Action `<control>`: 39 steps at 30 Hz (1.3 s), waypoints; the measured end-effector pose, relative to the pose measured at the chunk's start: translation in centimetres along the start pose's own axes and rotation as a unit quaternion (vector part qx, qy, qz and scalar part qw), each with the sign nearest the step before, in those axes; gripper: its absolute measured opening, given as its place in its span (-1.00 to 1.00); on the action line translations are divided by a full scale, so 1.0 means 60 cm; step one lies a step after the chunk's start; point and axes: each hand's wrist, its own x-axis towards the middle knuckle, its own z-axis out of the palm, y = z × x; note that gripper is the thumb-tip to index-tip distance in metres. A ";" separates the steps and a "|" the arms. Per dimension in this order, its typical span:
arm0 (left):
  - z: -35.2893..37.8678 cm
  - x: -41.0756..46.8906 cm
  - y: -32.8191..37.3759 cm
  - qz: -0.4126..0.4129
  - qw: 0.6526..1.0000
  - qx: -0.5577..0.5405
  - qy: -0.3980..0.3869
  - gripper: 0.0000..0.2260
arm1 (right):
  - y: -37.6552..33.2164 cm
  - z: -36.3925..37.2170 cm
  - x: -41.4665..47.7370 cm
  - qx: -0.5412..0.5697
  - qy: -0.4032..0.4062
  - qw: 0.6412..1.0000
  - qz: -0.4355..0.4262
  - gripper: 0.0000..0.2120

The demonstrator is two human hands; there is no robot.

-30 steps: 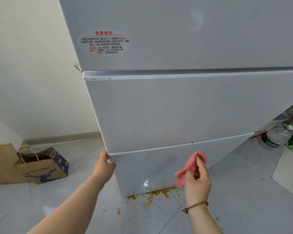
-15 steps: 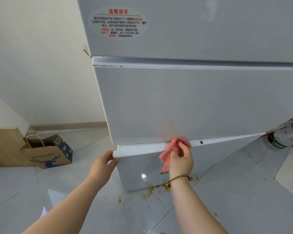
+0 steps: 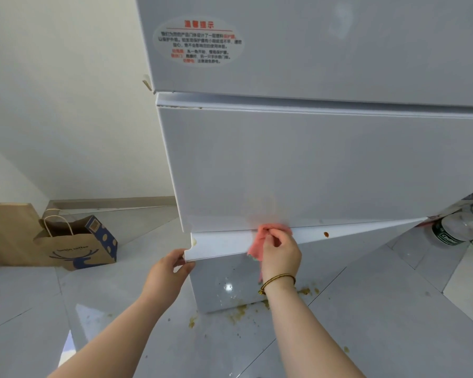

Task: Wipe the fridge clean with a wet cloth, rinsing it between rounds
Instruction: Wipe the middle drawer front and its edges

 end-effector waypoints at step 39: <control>0.049 -0.159 -0.001 0.094 0.950 0.293 0.060 -0.35 | 0.166 -0.120 0.017 -0.383 -0.155 0.776 -0.476 -0.53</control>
